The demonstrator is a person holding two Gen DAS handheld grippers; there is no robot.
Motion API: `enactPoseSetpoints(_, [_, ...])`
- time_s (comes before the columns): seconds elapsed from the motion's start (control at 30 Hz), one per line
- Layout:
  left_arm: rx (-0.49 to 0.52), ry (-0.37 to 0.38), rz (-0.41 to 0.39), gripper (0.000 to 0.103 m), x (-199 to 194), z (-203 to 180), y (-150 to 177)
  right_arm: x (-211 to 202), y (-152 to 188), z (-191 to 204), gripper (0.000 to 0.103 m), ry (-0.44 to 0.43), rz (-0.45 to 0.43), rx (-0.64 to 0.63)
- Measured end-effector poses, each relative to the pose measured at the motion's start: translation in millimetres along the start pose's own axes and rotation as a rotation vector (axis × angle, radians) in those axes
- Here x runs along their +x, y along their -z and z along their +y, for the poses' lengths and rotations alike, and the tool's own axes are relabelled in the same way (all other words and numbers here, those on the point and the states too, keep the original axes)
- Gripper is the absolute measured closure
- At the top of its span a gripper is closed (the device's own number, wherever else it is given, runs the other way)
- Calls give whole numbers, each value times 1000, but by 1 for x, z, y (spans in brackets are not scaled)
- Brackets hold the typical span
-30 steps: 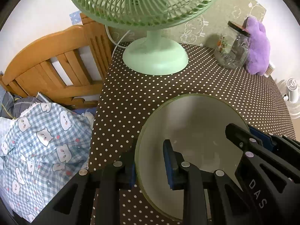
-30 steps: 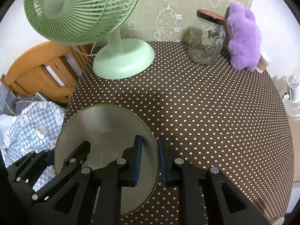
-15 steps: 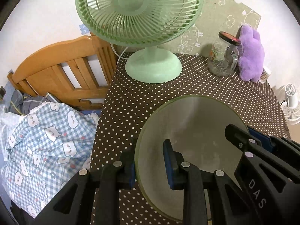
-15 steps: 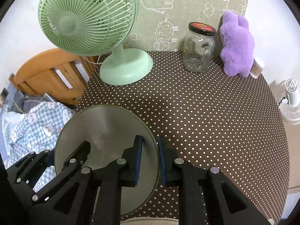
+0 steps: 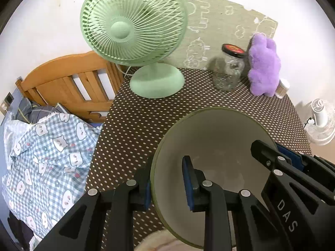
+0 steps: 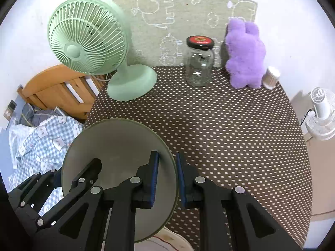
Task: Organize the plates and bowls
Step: 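Carry the held bowl with both grippers toward the plate stack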
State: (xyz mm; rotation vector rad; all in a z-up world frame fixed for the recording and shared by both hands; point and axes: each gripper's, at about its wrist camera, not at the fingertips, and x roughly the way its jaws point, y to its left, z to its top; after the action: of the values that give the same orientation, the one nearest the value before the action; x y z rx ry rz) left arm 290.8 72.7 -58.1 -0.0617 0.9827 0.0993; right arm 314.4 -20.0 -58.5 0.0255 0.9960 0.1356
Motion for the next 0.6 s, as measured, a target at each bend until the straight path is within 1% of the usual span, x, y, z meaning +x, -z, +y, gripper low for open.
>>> enactPoseSetpoints(0.27, [5, 7, -14, 81, -24, -41, 11, -32, 12, -42, 82, 9, -16, -6])
enactPoseSetpoints(0.6, [25, 6, -26, 81, -51, -86, 31, -64, 36, -87, 82, 9, -29, 10])
